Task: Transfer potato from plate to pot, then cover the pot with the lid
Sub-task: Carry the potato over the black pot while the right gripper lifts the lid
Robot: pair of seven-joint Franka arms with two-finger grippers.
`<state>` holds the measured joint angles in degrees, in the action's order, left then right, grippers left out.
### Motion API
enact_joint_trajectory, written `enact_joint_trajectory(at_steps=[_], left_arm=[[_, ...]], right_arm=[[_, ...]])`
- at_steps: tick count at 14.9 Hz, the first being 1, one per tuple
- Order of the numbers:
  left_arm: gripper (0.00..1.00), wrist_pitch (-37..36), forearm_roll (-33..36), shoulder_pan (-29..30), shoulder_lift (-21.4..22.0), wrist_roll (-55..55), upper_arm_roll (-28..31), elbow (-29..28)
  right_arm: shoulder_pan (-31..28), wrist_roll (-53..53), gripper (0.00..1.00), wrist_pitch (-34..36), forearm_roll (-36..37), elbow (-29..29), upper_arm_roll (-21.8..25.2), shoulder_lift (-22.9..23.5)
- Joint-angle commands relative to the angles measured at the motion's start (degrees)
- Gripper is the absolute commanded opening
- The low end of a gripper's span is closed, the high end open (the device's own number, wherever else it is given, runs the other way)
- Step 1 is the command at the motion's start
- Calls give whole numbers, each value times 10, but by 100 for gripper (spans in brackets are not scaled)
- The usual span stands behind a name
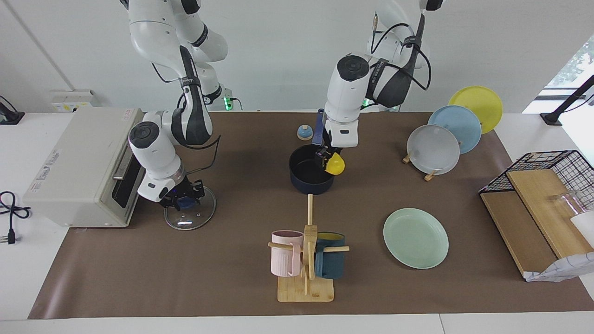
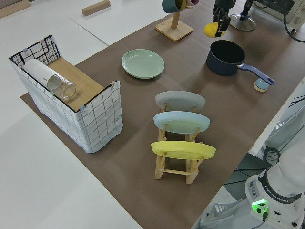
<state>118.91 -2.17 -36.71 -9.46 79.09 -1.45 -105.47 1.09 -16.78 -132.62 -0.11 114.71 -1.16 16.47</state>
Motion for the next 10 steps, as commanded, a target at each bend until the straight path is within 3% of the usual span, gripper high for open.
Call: enact_joint_trajectory(at_steps=[1, 7, 10], left_arm=[[0, 55, -5, -18, 22, 21, 10, -59], [0, 114, -5, -30, 50, 25, 10, -137], [0, 129, -5, -44, 35, 37, 11, -142]], right_arm=[[-6, -22, 32, 24, -6, -11, -3, -1], [4, -16, 29, 159, -7, -96, -9, -24], [7, -15, 29, 240, -9, -144, -14, -35]])
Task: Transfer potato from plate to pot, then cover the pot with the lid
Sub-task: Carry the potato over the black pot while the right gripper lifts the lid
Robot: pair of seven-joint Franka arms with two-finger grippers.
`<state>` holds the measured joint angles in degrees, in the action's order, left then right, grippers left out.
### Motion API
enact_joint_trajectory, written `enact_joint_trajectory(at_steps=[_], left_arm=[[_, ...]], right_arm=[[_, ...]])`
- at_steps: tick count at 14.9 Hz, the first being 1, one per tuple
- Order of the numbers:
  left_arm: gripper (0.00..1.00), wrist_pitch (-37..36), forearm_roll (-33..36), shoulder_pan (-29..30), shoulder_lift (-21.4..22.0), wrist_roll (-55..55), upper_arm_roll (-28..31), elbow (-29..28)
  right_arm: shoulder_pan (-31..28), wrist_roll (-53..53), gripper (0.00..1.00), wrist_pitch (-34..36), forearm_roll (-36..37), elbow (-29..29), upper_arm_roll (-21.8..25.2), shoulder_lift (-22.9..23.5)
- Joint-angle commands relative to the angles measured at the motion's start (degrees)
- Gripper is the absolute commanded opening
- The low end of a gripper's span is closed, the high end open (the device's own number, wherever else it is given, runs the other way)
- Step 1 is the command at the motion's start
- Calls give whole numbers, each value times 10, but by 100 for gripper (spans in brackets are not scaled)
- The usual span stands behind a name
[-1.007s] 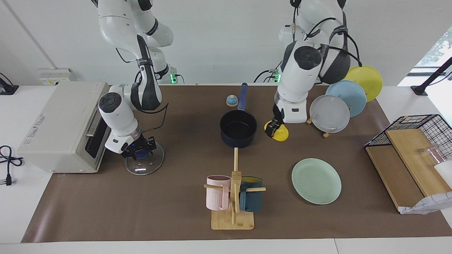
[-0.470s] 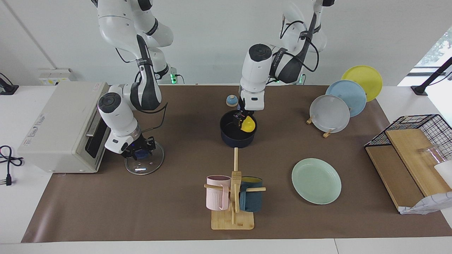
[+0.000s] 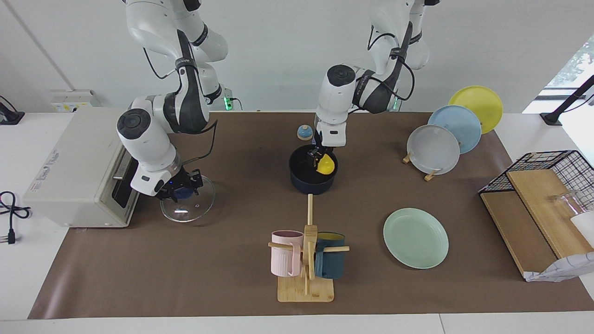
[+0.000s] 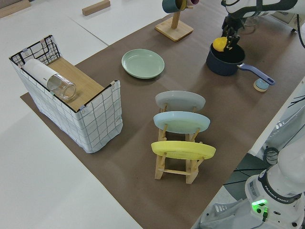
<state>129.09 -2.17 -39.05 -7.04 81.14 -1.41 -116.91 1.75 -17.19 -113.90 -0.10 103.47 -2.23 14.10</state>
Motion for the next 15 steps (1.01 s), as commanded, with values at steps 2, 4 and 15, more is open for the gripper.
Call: enact_joint_trajectory(at_steps=[2, 4, 15], left_arm=[[0, 38, -5, -21, 11, 16, 11, -36], [0, 48, -5, -22, 10, 16, 11, -50], [16, 81, -5, -30, 1, 23, 11, -72]], right_arm=[[3, -3, 29, 96, -10, -48, -15, -32], [3, 10, 27, 126, -10, -64, -24, -51], [4, 40, 0, 190, -10, -93, -35, -76]])
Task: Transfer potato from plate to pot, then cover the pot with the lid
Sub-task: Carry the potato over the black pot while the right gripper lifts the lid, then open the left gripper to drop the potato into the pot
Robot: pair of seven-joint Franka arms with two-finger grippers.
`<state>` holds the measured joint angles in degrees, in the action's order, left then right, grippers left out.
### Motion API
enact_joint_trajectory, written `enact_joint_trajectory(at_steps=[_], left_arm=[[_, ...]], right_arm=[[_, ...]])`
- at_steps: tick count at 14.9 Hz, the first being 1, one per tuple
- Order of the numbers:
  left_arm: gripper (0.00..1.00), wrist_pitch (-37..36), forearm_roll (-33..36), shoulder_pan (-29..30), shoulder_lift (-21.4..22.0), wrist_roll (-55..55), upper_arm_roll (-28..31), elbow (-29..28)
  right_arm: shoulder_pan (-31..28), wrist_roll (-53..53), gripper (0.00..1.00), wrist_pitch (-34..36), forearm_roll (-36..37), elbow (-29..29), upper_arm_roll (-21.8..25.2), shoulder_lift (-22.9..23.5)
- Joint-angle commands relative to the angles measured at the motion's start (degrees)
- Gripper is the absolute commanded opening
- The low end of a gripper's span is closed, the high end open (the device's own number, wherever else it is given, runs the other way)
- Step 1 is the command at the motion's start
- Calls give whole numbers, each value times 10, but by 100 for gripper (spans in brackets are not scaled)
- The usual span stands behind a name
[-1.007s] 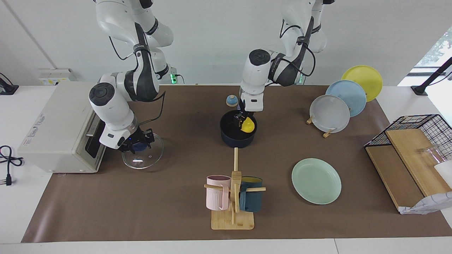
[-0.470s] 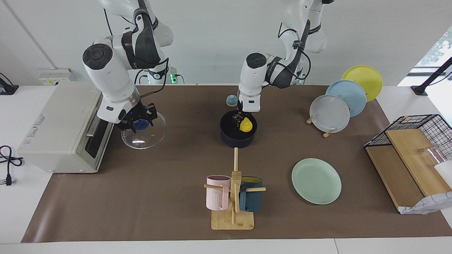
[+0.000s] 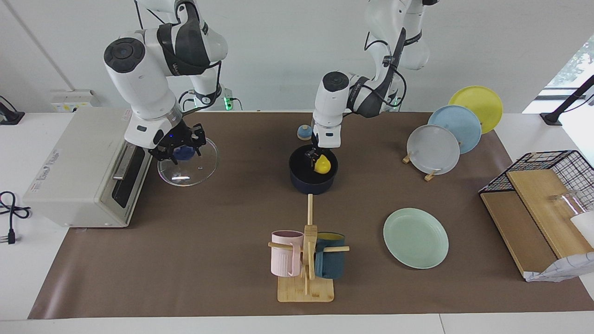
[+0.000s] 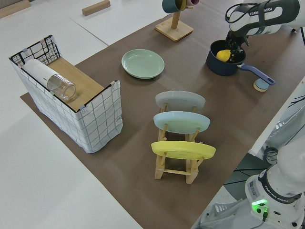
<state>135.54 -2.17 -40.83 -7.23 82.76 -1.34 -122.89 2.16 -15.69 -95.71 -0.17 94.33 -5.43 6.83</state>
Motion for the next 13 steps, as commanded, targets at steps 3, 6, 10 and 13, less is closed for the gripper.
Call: enact_joint_trajectory(at_steps=[3, 6, 10, 13], left_arm=[[16, 28, -5, -14, -9, 9, 10, -13], [16, 37, -5, -24, -20, 8, 10, -13], [46, 36, -5, -24, -20, 5, 10, -12], [57, 30, -5, -20, -20, 3, 11, -10]], right_arm=[[0, 33, 0, 11, -10, -2, -10, -3], [0, 47, 0, 0, -10, 0, -11, -3], [-1, 50, 0, 3, -10, -3, -19, -2], [-1, 51, 0, 3, -10, -6, -19, -1]])
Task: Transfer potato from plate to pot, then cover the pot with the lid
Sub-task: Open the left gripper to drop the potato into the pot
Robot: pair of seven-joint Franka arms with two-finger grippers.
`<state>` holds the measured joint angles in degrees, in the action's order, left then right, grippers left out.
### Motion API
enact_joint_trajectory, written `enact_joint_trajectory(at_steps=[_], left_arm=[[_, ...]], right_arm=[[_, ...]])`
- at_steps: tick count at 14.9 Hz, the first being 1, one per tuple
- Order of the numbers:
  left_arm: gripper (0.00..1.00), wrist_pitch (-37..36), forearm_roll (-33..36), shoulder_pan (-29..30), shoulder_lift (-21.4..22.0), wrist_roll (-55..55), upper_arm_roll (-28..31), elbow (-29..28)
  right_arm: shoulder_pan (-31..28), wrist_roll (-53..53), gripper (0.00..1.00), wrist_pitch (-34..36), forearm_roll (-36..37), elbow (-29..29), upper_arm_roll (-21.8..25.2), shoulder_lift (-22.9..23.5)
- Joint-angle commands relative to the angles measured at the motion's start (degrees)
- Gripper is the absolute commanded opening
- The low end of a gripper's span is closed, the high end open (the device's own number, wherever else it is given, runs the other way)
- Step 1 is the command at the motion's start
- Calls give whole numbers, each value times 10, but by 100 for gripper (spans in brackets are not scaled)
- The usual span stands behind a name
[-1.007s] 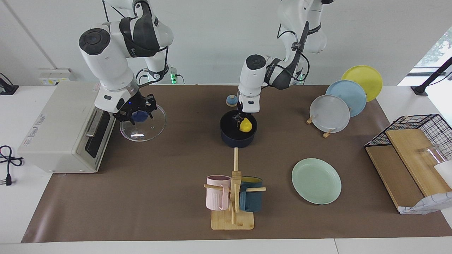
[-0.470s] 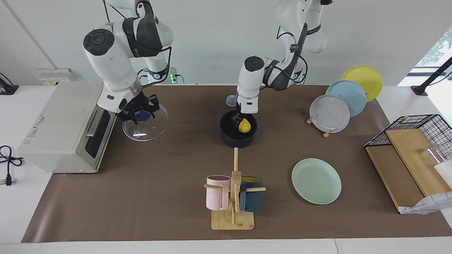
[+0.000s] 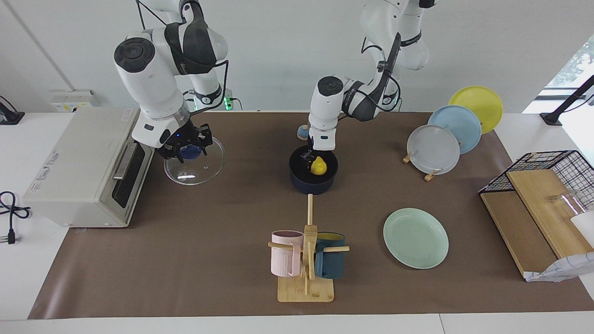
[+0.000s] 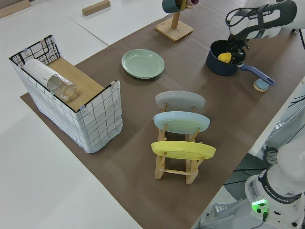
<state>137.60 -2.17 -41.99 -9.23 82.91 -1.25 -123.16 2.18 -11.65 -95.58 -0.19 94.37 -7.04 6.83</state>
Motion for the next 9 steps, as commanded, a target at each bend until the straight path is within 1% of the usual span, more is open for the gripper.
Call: enact_joint_trajectory(at_steps=[1, 3, 4, 6, 7, 8, 9], left_arm=[[58, 7, -5, -8, 0, 1, 10, -8], [69, 5, -4, -7, 0, -2, 11, -5], [73, -3, -4, -5, -1, -6, 12, -2], [74, -31, -2, -5, 5, -19, 13, 6], [78, -50, -2, -1, 7, -34, 15, 15], [83, -66, -1, 11, 8, -52, 16, 26], [93, -74, -1, 16, 8, -63, 16, 30]], right_arm=[[-2, 10, 0, -1, -10, -6, -3, -1], [-1, 11, 0, -3, -10, -6, -3, -1], [-1, 15, 0, -3, -10, -6, -3, -1], [-1, 16, 0, -1, -10, -7, -3, -1], [-1, 16, 0, -1, -10, -6, -3, -1], [-1, 16, 0, 0, -10, -7, -3, -1], [-1, 16, 0, -1, -10, -7, -3, -1]])
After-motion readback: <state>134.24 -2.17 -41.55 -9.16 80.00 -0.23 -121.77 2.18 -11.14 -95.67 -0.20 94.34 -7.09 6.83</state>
